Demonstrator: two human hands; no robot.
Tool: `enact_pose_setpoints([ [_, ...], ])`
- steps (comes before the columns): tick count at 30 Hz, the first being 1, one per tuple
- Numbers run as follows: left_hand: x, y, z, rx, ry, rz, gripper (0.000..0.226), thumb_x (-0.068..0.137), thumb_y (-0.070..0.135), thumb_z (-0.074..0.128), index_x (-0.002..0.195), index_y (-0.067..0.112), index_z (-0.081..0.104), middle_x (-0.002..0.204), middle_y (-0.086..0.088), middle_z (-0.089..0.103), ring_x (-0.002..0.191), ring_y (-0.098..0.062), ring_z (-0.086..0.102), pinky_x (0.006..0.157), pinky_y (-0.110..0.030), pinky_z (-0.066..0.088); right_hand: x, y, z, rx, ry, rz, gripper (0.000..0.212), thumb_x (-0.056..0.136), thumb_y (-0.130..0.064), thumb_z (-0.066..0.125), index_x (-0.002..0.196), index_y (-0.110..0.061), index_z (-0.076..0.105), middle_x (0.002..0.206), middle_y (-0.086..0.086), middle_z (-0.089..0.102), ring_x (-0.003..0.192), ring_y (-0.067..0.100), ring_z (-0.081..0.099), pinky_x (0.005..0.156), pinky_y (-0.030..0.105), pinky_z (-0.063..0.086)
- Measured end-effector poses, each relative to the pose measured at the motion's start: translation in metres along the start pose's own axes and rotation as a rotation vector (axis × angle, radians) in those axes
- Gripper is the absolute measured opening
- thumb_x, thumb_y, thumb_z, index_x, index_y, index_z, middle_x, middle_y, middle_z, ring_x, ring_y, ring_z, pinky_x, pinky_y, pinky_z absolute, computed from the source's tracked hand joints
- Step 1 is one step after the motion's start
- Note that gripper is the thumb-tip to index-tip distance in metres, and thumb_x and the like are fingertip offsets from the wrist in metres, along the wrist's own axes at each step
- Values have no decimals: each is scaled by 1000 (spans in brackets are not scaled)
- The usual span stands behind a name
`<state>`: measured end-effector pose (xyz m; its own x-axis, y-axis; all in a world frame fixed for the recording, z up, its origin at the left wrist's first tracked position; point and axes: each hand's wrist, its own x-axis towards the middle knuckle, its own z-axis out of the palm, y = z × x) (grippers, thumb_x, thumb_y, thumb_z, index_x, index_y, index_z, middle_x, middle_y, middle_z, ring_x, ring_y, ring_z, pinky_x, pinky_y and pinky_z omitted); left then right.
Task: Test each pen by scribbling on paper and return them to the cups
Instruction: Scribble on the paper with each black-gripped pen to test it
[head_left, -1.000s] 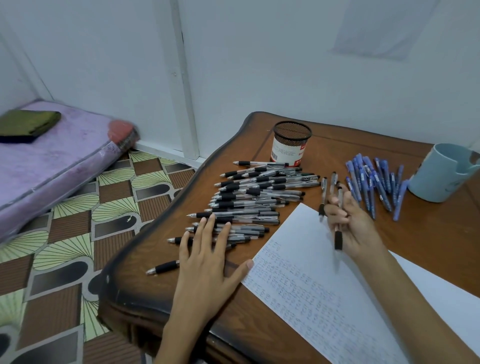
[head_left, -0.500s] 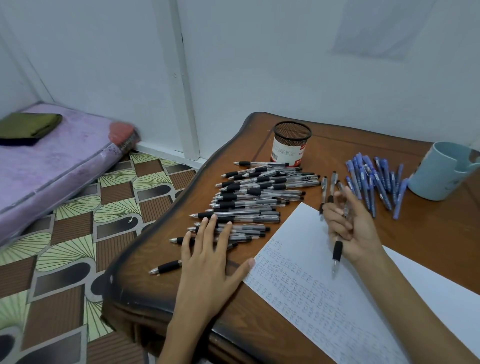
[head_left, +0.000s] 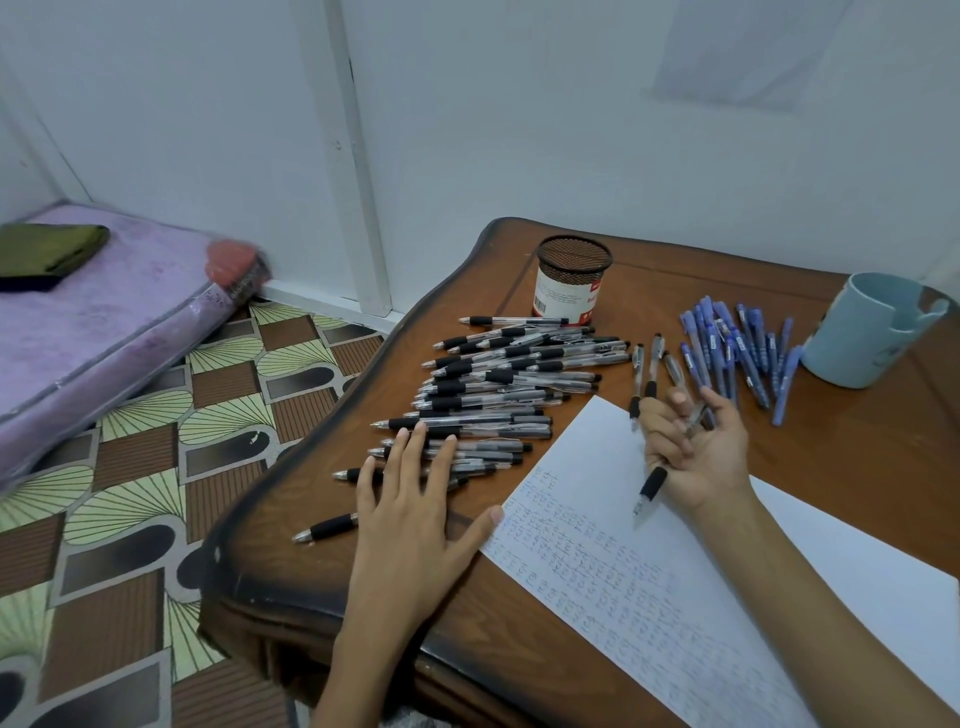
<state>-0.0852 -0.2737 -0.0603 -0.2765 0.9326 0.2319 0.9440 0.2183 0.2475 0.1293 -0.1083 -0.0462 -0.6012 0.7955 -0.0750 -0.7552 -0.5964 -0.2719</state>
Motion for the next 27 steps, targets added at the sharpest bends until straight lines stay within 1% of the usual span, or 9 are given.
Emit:
enact_pose_setpoints([
  [3, 0, 0, -1, -3, 2, -1, 100, 73, 84, -6, 148, 26, 28, 157, -4, 16, 146, -19, 10, 111, -35, -11, 3, -2, -5, 49, -17, -7, 34, 80, -37, 56, 65, -6, 56, 53, 2, 38, 44, 4, 20, 30, 18, 26],
  [6, 1, 1, 0, 0, -39, -13, 93, 80, 81, 3, 145, 24, 35, 154, -7, 25, 144, -22, 20, 111, -36, -6, 4, -3, -13, 89, -139, 77, 28, 84, -25, 55, 76, 1, 58, 64, 14, 49, 50, 14, 31, 41, 30, 39],
  [10, 1, 0, 0, 26, -63, -10, 83, 86, 76, 14, 138, 20, 47, 147, -11, 40, 137, -27, 36, 109, -40, 6, 2, -5, -3, -57, -12, -117, 27, 54, -22, 77, 63, -7, 55, 52, 0, 37, 43, 3, 20, 28, 17, 26],
  [13, 1, 1, 0, 5, -47, -9, 85, 84, 77, 12, 141, 22, 42, 150, -10, 35, 140, -24, 29, 111, -38, 0, 1, 1, 11, -153, 66, -151, 25, 51, -22, 77, 61, -10, 59, 48, -3, 33, 36, 2, 26, 27, 13, 25],
  [16, 0, 1, 0, -31, -1, -7, 90, 78, 80, 8, 147, 26, 31, 156, -5, 20, 145, -19, 13, 113, -36, -7, 0, 13, 24, -542, 200, -174, 34, 80, -35, 46, 74, -6, 62, 48, 0, 35, 39, 10, 40, 37, 18, 40],
  [19, 0, 0, 0, -37, 16, -5, 93, 74, 81, 5, 149, 28, 24, 158, -2, 12, 146, -16, 5, 112, -35, -11, 1, 27, 30, -814, 291, -193, 58, 100, -36, 16, 76, -5, 59, 38, -2, 31, 34, 10, 32, 38, 18, 38],
  [22, -1, 0, 0, -30, 21, -7, 93, 75, 81, 6, 149, 27, 25, 158, -2, 13, 146, -17, 6, 111, -33, -13, -3, 37, 33, -844, 296, -125, 42, 99, -37, 36, 85, -8, 63, 45, -2, 45, 40, 7, 44, 38, 19, 40],
  [24, -1, 0, 1, -31, 14, -8, 93, 75, 81, 7, 148, 27, 26, 158, -3, 14, 146, -17, 6, 111, -33, -13, -4, 43, 33, -891, 260, -142, 19, 81, -32, 60, 79, -13, 60, 48, -4, 49, 45, 6, 48, 38, 16, 40],
  [27, 0, 0, 1, -33, 11, -6, 93, 75, 81, 7, 148, 27, 26, 158, -3, 14, 146, -17, 6, 112, -34, -12, -4, 50, 30, -960, 231, -202, 27, 71, -26, 68, 63, -17, 44, 41, -6, 37, 36, 5, 33, 38, 15, 36],
])
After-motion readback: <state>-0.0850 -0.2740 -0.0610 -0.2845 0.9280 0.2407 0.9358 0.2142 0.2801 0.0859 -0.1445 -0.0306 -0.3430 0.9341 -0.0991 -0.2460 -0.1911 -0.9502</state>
